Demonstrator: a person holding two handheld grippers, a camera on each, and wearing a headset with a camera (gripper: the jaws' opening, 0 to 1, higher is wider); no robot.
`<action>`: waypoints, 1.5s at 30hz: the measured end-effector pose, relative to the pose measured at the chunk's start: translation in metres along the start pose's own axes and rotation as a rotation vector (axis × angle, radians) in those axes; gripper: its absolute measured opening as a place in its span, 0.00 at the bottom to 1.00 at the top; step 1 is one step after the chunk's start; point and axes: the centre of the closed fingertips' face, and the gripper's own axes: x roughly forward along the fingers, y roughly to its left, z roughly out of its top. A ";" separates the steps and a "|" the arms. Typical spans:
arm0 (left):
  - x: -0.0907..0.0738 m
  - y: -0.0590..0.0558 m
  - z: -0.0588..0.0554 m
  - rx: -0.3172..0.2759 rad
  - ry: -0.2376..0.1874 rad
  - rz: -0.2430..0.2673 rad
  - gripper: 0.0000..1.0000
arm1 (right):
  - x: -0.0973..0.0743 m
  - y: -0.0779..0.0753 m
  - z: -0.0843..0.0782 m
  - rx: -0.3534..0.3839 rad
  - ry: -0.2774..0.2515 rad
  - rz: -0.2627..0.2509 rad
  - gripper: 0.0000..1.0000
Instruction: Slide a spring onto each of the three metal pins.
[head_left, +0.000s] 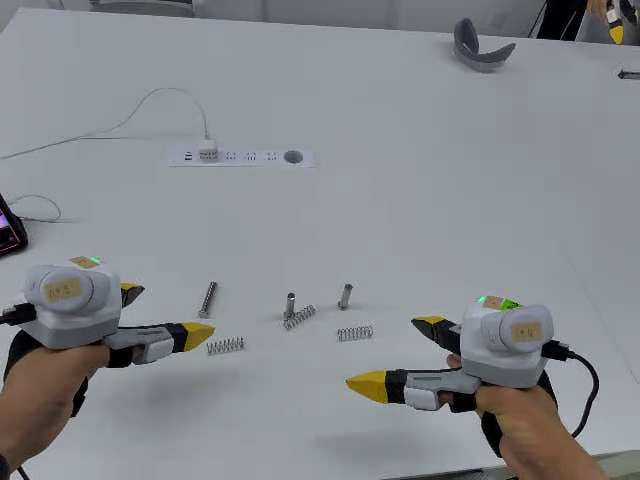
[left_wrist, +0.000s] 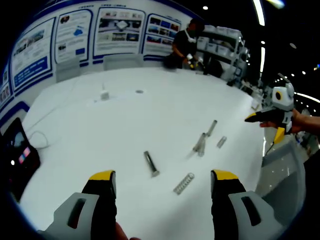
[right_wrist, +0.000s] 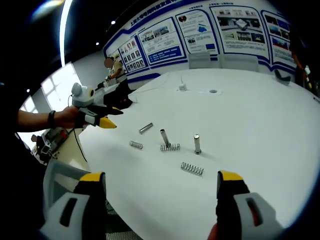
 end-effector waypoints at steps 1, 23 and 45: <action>0.002 0.000 0.001 0.005 0.001 -0.002 0.79 | 0.000 0.000 0.000 -0.001 0.001 -0.001 0.93; 0.053 0.011 0.010 -0.002 0.051 -0.017 0.71 | 0.001 -0.008 -0.004 0.016 0.003 -0.017 0.91; 0.096 0.019 -0.009 -0.018 0.134 0.022 0.44 | -0.006 -0.019 -0.011 0.067 -0.006 -0.040 0.89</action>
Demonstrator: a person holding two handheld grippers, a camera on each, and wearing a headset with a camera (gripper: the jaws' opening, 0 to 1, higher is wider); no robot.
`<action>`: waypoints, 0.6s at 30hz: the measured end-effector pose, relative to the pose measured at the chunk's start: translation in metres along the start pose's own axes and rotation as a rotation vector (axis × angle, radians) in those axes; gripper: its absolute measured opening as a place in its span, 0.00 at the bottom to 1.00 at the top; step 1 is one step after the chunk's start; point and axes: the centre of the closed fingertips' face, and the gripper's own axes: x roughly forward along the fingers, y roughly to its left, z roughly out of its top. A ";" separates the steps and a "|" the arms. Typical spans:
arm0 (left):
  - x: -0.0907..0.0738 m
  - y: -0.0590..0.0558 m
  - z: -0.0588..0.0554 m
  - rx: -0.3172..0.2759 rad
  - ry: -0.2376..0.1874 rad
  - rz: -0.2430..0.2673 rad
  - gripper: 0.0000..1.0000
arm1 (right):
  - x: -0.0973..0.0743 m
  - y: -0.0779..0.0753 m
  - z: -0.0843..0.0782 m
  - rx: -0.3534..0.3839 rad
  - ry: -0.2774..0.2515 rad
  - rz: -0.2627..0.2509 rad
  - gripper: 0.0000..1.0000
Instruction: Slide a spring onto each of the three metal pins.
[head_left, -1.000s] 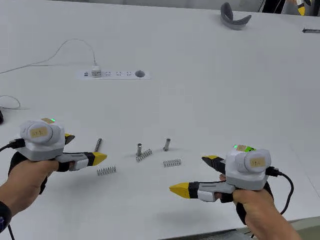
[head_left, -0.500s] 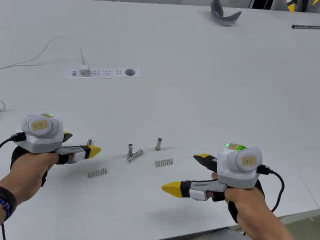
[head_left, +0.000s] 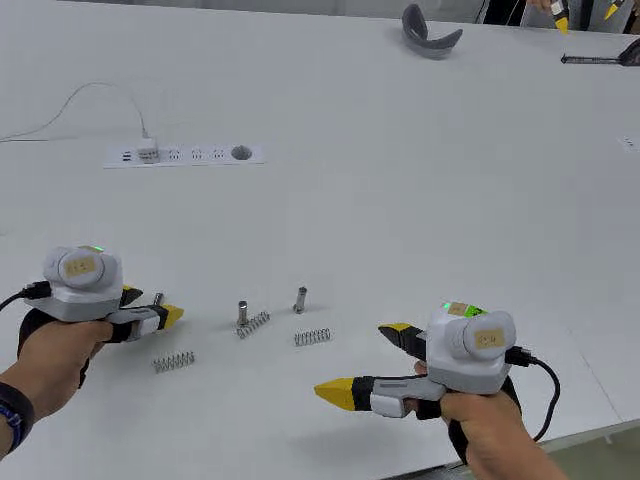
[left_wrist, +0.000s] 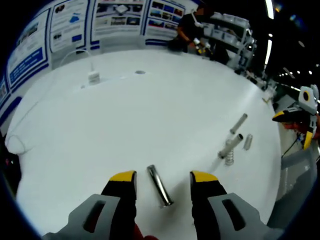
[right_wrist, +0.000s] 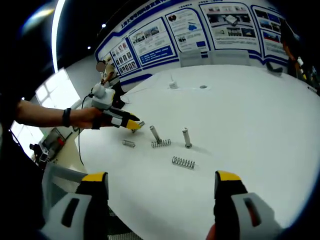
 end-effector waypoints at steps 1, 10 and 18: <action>0.001 0.000 -0.001 -0.004 0.003 0.003 0.43 | 0.000 0.000 0.000 0.002 -0.001 0.000 0.89; 0.006 0.006 -0.002 -0.010 0.020 0.049 0.31 | 0.000 -0.001 -0.002 0.013 0.000 -0.002 0.89; 0.007 0.013 -0.003 -0.007 0.034 0.107 0.18 | 0.000 -0.002 -0.002 0.012 0.003 -0.003 0.89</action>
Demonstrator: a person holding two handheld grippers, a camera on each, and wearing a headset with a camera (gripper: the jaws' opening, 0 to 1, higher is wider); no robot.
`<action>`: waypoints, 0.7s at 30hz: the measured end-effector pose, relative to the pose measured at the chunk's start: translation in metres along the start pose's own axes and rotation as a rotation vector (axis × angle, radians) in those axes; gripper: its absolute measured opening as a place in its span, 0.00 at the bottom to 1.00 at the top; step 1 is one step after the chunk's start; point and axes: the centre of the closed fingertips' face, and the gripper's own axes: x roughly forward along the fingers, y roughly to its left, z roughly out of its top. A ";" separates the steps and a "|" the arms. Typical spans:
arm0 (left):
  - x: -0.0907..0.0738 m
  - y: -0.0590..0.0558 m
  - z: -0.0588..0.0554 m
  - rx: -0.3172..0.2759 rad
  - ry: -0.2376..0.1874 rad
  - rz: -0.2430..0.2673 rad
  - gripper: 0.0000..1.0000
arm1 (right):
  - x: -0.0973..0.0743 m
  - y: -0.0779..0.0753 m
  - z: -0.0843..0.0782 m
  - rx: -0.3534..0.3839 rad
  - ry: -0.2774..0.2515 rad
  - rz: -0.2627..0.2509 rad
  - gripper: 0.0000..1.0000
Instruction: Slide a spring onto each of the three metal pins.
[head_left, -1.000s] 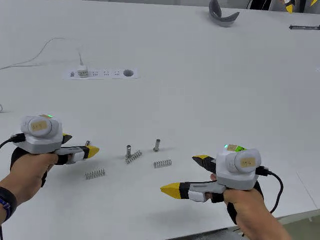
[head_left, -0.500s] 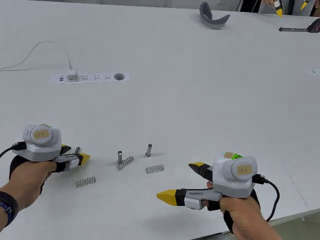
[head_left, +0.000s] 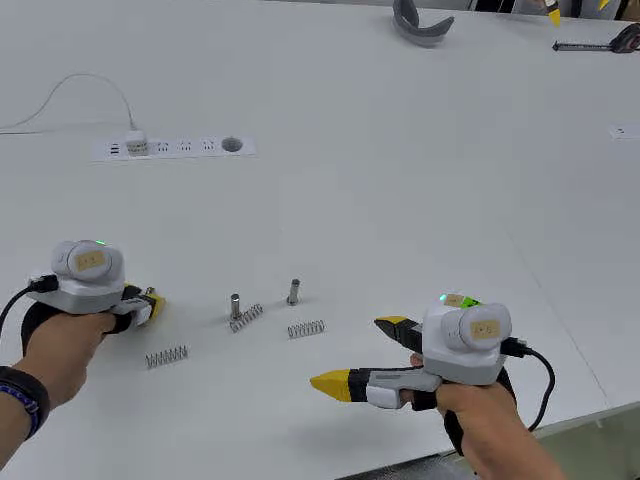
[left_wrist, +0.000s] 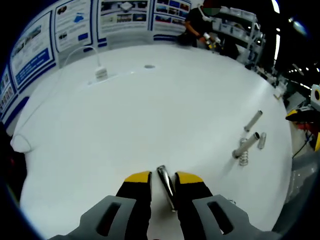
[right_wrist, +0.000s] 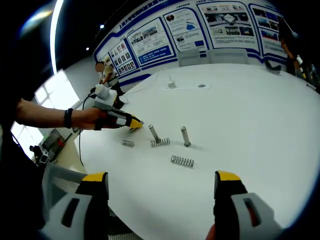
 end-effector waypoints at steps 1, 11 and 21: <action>0.000 -0.001 -0.001 -0.003 0.004 -0.003 0.15 | 0.000 0.000 0.000 0.000 0.000 0.001 0.89; 0.001 -0.008 -0.002 0.154 0.043 0.020 0.10 | 0.000 0.001 -0.001 0.006 -0.002 0.004 0.89; 0.007 -0.011 0.002 0.210 0.040 0.026 0.11 | -0.003 -0.002 -0.003 0.014 0.000 -0.004 0.88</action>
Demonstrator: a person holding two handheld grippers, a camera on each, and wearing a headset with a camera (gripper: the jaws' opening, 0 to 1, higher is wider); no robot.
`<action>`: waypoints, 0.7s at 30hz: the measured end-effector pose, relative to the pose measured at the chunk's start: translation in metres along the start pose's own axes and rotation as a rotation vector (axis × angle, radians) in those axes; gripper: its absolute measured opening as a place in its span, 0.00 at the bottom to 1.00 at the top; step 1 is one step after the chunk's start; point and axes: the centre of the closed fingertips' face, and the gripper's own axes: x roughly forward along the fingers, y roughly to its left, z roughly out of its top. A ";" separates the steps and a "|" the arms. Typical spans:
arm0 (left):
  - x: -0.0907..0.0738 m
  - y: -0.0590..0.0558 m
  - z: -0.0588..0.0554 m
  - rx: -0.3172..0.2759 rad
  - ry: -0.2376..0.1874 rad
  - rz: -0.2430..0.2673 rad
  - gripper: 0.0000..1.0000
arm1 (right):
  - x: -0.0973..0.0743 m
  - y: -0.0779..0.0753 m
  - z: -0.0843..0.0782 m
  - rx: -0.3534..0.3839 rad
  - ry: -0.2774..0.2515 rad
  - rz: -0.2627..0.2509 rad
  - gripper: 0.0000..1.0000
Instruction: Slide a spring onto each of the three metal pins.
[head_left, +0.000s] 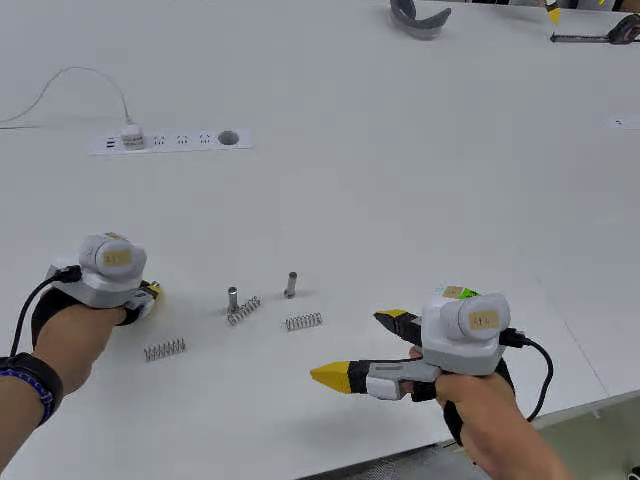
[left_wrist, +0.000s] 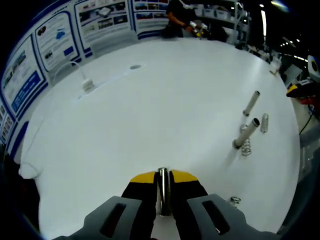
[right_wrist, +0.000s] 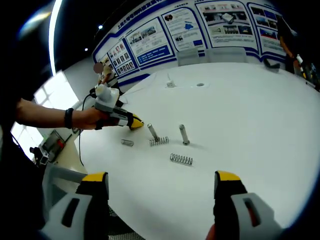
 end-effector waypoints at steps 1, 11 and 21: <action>0.001 0.000 0.001 0.017 -0.002 0.004 0.11 | 0.000 0.000 0.000 0.002 -0.001 0.000 0.88; -0.001 -0.002 -0.002 0.079 0.025 -0.022 0.08 | 0.002 0.002 0.002 0.006 -0.005 0.001 0.88; -0.022 0.006 0.008 0.016 -0.025 -0.021 0.08 | 0.000 -0.001 0.005 0.015 -0.018 -0.008 0.87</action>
